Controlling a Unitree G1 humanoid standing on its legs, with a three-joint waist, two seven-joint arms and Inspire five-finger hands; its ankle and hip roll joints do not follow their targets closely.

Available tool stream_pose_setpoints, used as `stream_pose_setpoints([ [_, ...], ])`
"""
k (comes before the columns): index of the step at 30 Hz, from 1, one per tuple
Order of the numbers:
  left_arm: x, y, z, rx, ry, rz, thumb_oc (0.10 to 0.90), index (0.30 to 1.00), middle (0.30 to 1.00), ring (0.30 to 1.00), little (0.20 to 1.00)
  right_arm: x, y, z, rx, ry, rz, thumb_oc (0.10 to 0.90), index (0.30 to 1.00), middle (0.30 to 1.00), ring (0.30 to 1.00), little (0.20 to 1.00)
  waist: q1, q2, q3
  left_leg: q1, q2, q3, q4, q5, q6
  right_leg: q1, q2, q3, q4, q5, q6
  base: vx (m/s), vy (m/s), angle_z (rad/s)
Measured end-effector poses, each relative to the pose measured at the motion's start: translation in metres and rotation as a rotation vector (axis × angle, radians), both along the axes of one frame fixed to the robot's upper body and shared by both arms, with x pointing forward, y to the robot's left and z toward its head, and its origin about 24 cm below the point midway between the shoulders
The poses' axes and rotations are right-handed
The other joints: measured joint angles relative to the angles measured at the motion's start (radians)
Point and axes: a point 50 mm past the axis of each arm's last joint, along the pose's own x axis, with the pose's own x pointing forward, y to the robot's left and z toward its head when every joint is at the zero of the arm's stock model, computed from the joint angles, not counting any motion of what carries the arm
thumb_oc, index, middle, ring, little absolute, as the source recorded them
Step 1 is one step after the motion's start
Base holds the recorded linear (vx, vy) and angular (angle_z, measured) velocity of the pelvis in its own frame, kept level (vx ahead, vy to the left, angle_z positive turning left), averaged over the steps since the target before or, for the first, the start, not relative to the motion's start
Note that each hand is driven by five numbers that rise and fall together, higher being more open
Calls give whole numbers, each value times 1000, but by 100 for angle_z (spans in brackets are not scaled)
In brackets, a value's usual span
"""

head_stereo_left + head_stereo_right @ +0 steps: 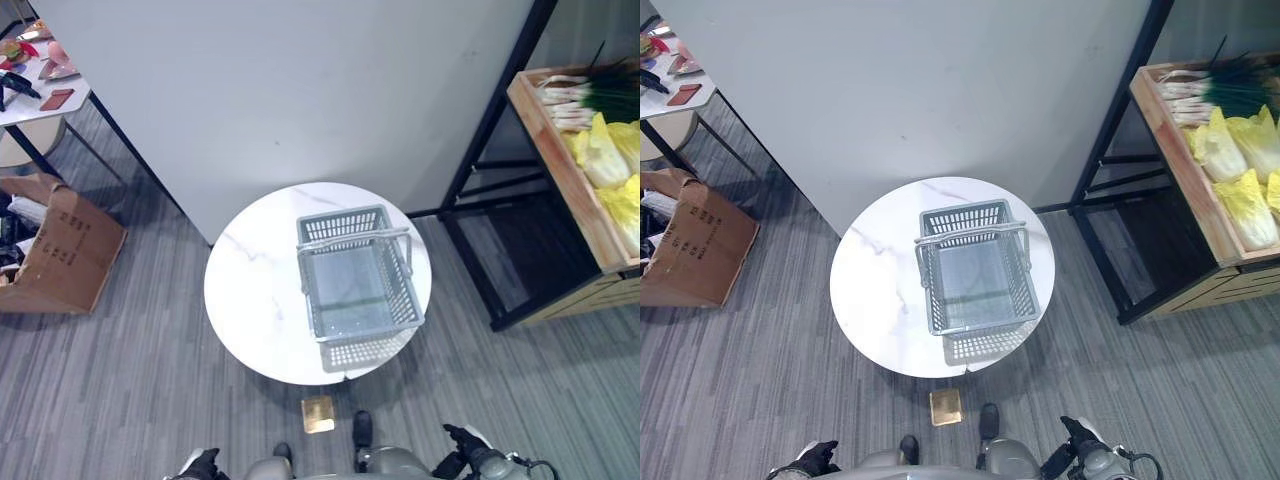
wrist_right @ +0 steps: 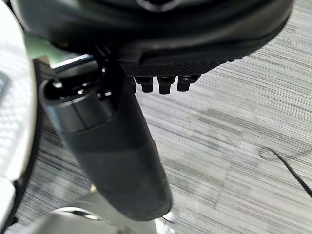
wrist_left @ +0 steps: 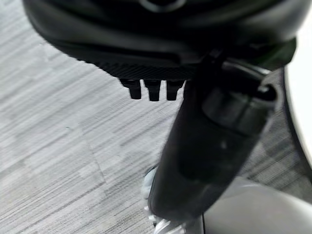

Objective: Get the vegetables into the basket

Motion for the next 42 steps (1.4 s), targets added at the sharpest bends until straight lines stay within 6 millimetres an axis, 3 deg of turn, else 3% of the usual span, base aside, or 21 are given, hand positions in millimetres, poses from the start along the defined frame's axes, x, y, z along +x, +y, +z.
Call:
stream_pose_setpoints([
  [1,-7,-5,-2,-15,9,5,900,1000,1000,1000,1000,1,-2,1,-5,-1,-1,900,1000,1000,1000,1000,0,15,3,-5,25,-2,-30,47,5,4,6,26,0,2,25,61,183,-62],
  [4,-14,-22,-7,-61,28,6,900,1000,1000,1000,1000,2,-12,5,-25,-19,-8,900,1000,1000,1000,1000,-8,75,-1,4,22,5,-31,113,44,8,15,46,3,2,69,56,200,-53],
  [5,-13,-27,-8,-67,29,-9,900,1000,1000,1000,1000,0,-12,4,-26,-13,-16,900,1000,1000,1000,1000,-11,95,-9,21,18,19,-53,95,23,9,8,55,6,2,83,51,247,-21],
  [7,-12,-22,-7,-51,32,-38,900,1000,1000,1000,1000,-3,-3,0,-1,4,-26,900,1000,1000,1000,1000,-7,64,3,66,-31,62,-107,102,71,-1,-42,85,38,-5,120,21,215,-30],
  [11,-12,-15,-5,-34,27,-37,900,1000,1000,1000,1000,-16,5,-5,22,34,-40,900,1000,1000,1000,1000,-6,25,-12,86,-97,96,-111,88,110,-8,-104,116,54,-2,173,-1,142,-20],
  [14,-13,-8,-4,-19,31,-31,900,1000,1000,1000,1000,-18,11,-8,34,42,-43,900,1000,1000,1000,1000,-6,3,-22,101,-108,118,-110,81,119,-4,-117,123,58,-2,186,7,50,-26],
  [16,-14,2,-2,4,31,-23,900,1000,1000,1000,1000,-25,18,-11,47,65,-70,900,1000,1000,1000,1000,-6,-29,-34,116,-107,139,-111,73,122,0,-114,127,56,-2,189,22,11,-22],
  [22,-26,6,-2,8,48,25,900,1000,1000,1000,1000,-45,10,-13,24,121,-170,900,1000,1000,1000,1000,-5,-38,-65,150,-80,142,-115,52,109,49,-91,117,9,-2,188,38,-32,-5],
  [26,-32,4,-3,-4,49,21,900,1000,1000,1000,1000,-53,-27,-2,-76,119,-259,900,1000,1000,1000,1000,-2,-25,-91,141,-72,137,-111,56,100,62,-82,105,-26,14,180,-20,-31,5],
  [27,-30,3,-3,-11,41,19,900,1000,1000,1000,1000,-44,-57,11,-168,75,-292,900,1000,1000,1000,1000,-2,-19,-97,137,-68,136,-111,57,98,64,-79,102,-33,20,176,0,0,0],
  [31,-32,0,-4,-34,40,14,900,1000,1000,1000,1000,-9,-127,61,-386,-67,-306,900,1000,1000,1000,1000,-8,-5,-102,134,-71,140,-111,58,98,59,-81,106,-34,22,179,-12,-4,-2],
  [32,-31,0,-4,-33,37,16,900,1000,1000,1000,1000,22,-153,95,-513,-198,-254,900,1000,1000,1000,1000,-8,-4,-102,135,-67,143,-111,58,96,58,-76,108,-34,22,178,-15,-5,-7],
  [33,-32,0,-4,-34,36,16,900,1000,1000,1000,1000,40,-162,114,-564,-272,-203,900,1000,1000,1000,1000,-8,-1,-100,134,-65,147,-111,59,96,53,-74,111,-34,22,179,-6,-3,-10],
  [34,-31,-1,-4,-36,35,16,900,1000,1000,1000,1000,54,-165,128,-605,-329,-151,900,1000,1000,1000,1000,-8,1,-99,131,-64,151,-111,59,96,47,-74,114,-37,20,181,13,-13,-12],
  [35,-30,-2,-4,-37,29,16,900,1000,1000,1000,1000,79,-167,153,-679,-457,-68,900,1000,1000,1000,1000,-8,7,-93,130,-61,154,-111,60,94,47,-70,118,-38,20,183,14,-13,-9],
  [37,-30,-2,-4,-42,20,41,900,1000,1000,1000,1000,107,-158,182,-732,-584,50,900,1000,1000,1000,1000,-10,12,-90,130,-58,156,-111,61,91,44,-67,120,-38,21,183,10,-8,-3],
  [38,-31,-2,-4,-45,18,56,900,1000,1000,1000,1000,127,-144,205,-772,-713,181,900,1000,1000,1000,1000,-10,15,-88,128,-54,157,-111,61,90,44,-63,119,-38,21,183,37,-25,-2],
  [42,-32,-3,-5,-50,17,81,900,1000,1000,1000,1000,167,-100,253,-831,-903,528,900,1000,1000,1000,1000,4,20,-85,125,-49,150,-111,62,87,47,-59,108,-38,24,176,40,-34,6],
])
